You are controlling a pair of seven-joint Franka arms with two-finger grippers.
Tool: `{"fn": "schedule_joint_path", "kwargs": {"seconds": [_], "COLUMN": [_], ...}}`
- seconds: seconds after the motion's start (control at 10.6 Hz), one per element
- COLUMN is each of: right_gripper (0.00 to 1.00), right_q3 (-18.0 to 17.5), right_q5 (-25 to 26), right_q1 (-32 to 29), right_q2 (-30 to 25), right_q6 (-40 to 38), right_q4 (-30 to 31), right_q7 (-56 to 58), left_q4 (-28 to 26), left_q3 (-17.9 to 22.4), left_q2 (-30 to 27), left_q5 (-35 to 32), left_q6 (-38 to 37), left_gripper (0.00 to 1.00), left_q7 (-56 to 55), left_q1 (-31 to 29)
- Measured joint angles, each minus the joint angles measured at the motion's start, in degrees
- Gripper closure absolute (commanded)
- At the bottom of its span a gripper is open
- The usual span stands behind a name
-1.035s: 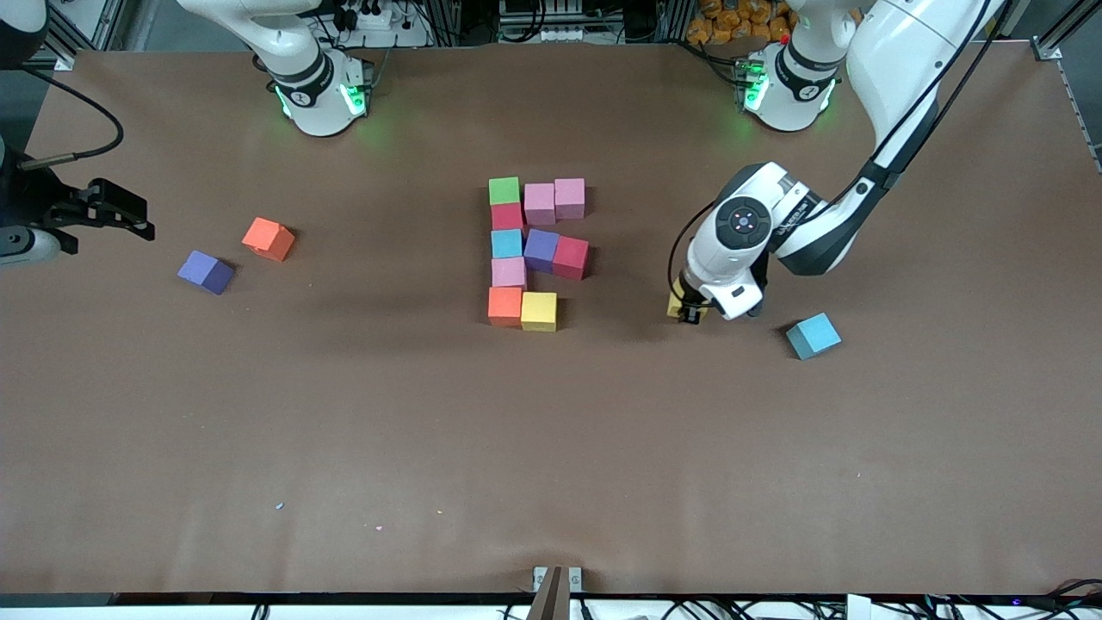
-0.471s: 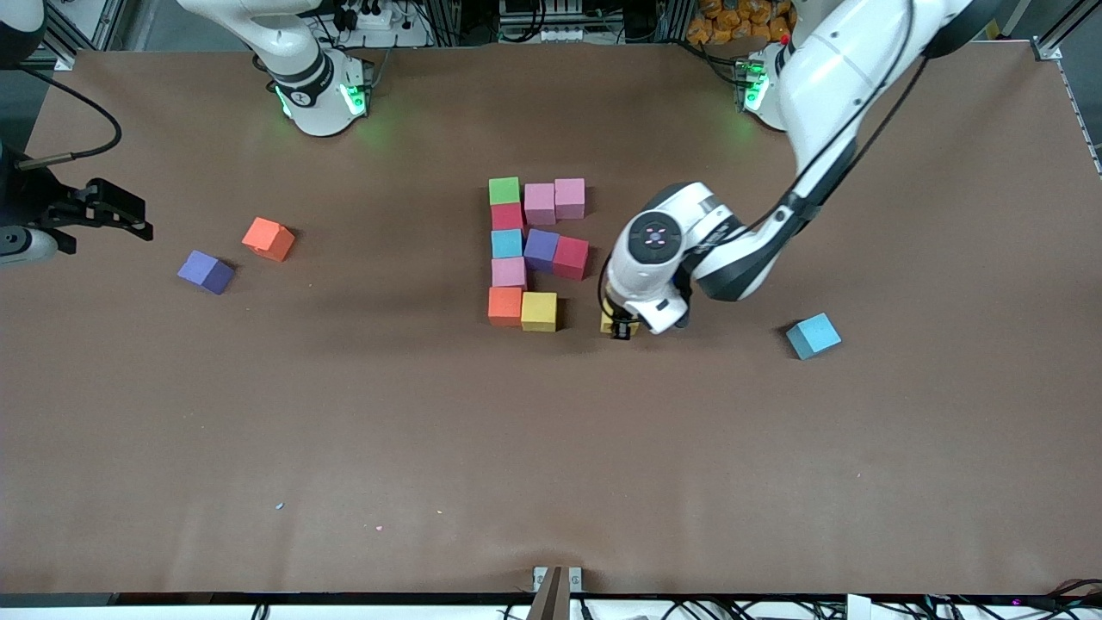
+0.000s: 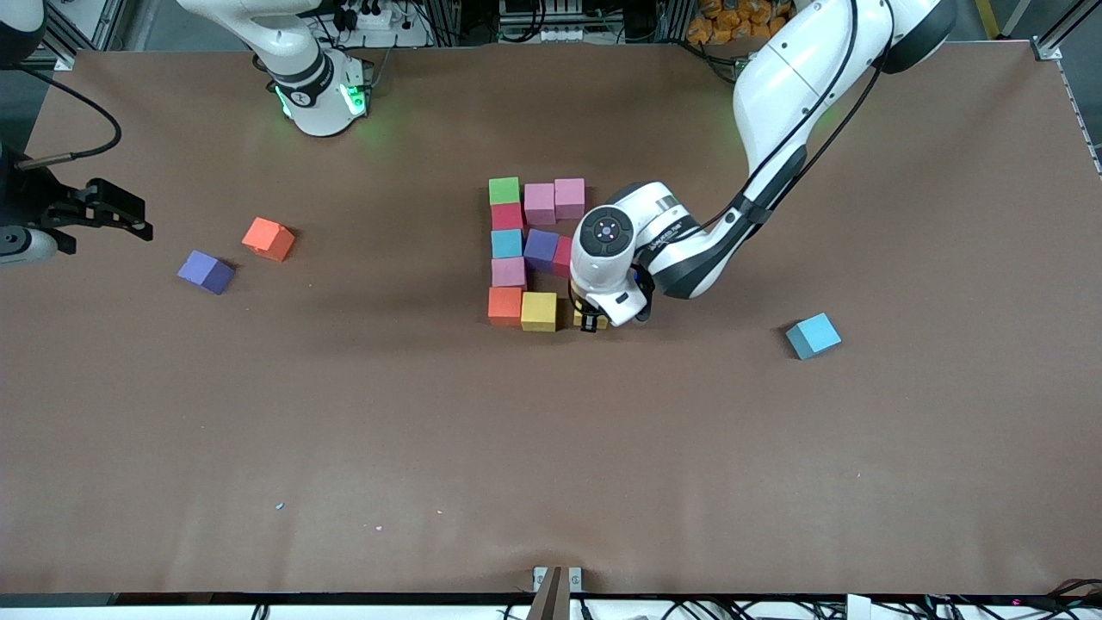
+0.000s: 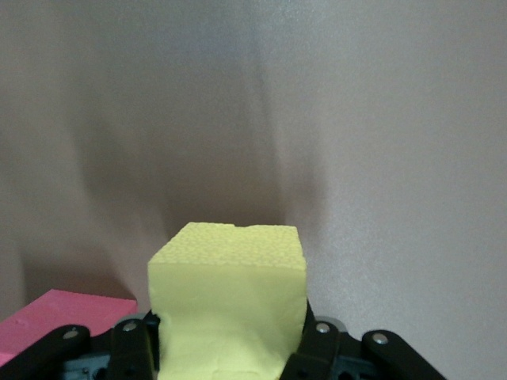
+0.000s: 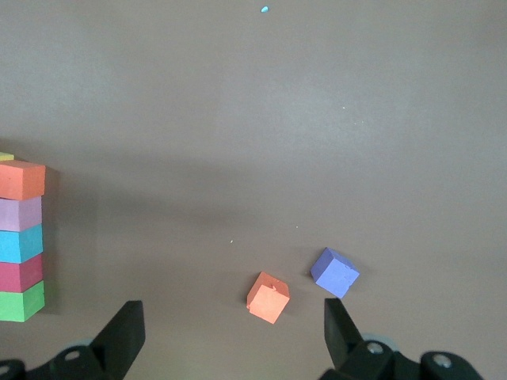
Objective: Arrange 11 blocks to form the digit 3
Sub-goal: 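Carry the yellow cube with the left gripper to the column base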
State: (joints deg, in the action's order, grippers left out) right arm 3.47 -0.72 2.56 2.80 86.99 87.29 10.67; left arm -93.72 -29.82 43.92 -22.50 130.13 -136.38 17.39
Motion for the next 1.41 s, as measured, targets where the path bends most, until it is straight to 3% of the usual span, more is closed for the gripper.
{"fn": "schedule_joint_path", "kwargs": {"seconds": [0.85,1.41], "right_gripper": [0.0,0.0], "right_q3": [0.01,0.02], "right_q5": [0.0,0.0], "right_q1": [0.0,0.0], "right_q2": [0.0,0.0], "right_q6": [0.0,0.0], "right_q4": [0.0,0.0], "right_q7": [0.0,0.0], "left_q4": [-1.41,-2.81], "left_q3": [-0.1,-2.2], "left_q2": [0.24,0.3], "left_q5": [-0.03,0.05], "left_q6": [-1.94,-3.62], "left_gripper": [1.0,1.0], "left_q7": [1.19,1.16], "left_q1": [1.84,2.14]}}
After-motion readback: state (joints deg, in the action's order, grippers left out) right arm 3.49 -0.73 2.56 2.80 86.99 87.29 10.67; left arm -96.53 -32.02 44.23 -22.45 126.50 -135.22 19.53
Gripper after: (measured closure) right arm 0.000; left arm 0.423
